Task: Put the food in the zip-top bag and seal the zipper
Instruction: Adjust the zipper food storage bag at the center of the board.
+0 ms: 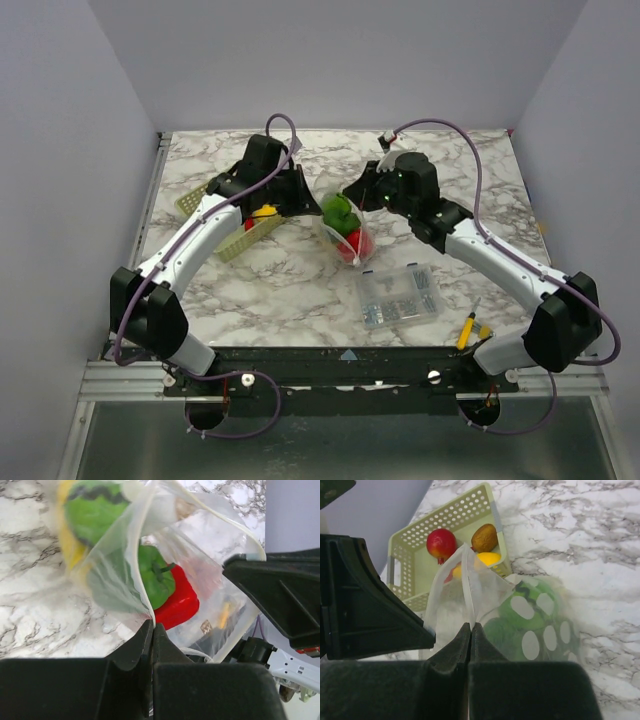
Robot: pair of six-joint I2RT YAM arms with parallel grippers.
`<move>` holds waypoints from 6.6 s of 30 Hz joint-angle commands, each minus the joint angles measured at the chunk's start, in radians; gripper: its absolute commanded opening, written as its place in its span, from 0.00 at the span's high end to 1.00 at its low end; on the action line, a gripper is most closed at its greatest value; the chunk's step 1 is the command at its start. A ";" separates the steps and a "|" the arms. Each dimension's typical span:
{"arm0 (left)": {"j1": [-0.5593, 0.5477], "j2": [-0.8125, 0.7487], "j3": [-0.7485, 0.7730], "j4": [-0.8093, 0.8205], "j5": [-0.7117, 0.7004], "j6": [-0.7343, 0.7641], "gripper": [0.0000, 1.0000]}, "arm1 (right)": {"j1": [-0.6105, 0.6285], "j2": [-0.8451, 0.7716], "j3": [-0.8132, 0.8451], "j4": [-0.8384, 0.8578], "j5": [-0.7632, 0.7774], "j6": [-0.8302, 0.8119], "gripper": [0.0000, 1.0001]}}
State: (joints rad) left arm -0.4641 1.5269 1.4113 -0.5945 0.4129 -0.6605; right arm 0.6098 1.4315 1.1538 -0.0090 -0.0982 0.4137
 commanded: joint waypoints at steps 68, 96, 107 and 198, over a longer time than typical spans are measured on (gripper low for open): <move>0.087 -0.540 -0.523 0.322 0.008 -0.371 1.00 | 0.639 0.141 0.268 -0.460 0.758 -0.101 0.57; -0.039 -0.773 -0.711 0.320 0.365 0.378 0.23 | 0.541 0.038 0.144 -0.332 0.800 0.421 0.99; -0.119 -0.764 -0.682 0.156 0.189 0.395 0.47 | 0.541 0.012 0.130 -0.292 0.782 0.406 0.99; -0.111 -0.209 -0.137 -0.043 -0.107 0.739 1.00 | -0.194 -0.136 0.032 -0.212 0.316 -0.265 0.93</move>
State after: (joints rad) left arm -0.5823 1.3209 1.2633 -0.5915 0.2337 0.0166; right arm 0.4366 1.3342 1.1694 -0.2245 0.2550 0.2249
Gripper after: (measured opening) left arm 0.180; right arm 0.029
